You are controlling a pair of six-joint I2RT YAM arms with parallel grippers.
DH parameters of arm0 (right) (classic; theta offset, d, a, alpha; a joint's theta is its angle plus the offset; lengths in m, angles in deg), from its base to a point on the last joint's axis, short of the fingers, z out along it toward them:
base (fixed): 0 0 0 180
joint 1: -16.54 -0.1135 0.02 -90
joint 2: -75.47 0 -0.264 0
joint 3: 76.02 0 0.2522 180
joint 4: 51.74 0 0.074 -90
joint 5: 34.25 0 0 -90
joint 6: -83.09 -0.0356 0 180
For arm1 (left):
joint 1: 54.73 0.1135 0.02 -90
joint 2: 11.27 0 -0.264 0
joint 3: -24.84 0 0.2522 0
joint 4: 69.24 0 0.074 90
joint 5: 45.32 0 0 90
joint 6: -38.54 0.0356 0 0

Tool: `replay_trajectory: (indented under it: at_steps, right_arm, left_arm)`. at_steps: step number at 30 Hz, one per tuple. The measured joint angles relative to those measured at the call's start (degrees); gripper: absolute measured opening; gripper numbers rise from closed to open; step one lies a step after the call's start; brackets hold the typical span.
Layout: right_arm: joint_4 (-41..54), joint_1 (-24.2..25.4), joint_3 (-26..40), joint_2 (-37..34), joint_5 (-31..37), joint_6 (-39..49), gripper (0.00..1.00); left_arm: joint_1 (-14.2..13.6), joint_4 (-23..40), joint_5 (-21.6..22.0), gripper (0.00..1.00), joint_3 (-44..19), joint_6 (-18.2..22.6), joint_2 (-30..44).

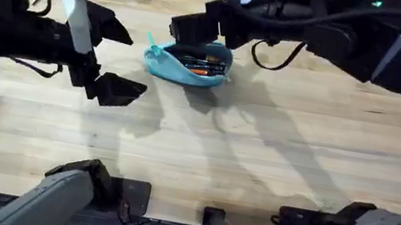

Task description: Unzip the bag, pick up the pens from the table one at a time and place them inside, then zip the bag closed.

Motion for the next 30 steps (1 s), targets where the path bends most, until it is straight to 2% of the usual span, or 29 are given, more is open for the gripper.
replay_trajectory:
  at_steps: [4,12,15,22,24,30]
  right_arm:
    - [-0.3,0.0,0.0,0.0,-0.06,-0.65,0.997]
    - [-0.3,0.0,0.0,0.0,-0.19,-1.26,0.997]
    - [-0.3,0.0,0.0,0.0,-0.19,-1.26,0.997]
    - [0.39,0.0,0.0,0.0,-0.19,-1.28,0.997]
    - [0.75,0.0,0.0,-0.03,-0.19,-1.29,0.997]
    - [0.74,0.0,0.0,-0.04,-0.19,-1.29,0.997]
  left_arm:
    - [0.0,0.07,-0.96,0.993,0.0,0.67,0.0]
    - [0.65,0.44,-3.24,0.992,0.0,6.89,0.0]
    - [3.36,0.46,-4.38,0.993,0.0,8.97,0.0]
    - [13.81,0.67,-11.73,0.994,0.0,14.34,0.26]
    - [15.04,0.71,-13.58,0.994,0.0,15.73,1.19]
    - [15.84,2.41,-16.72,0.993,-0.02,21.29,8.85]
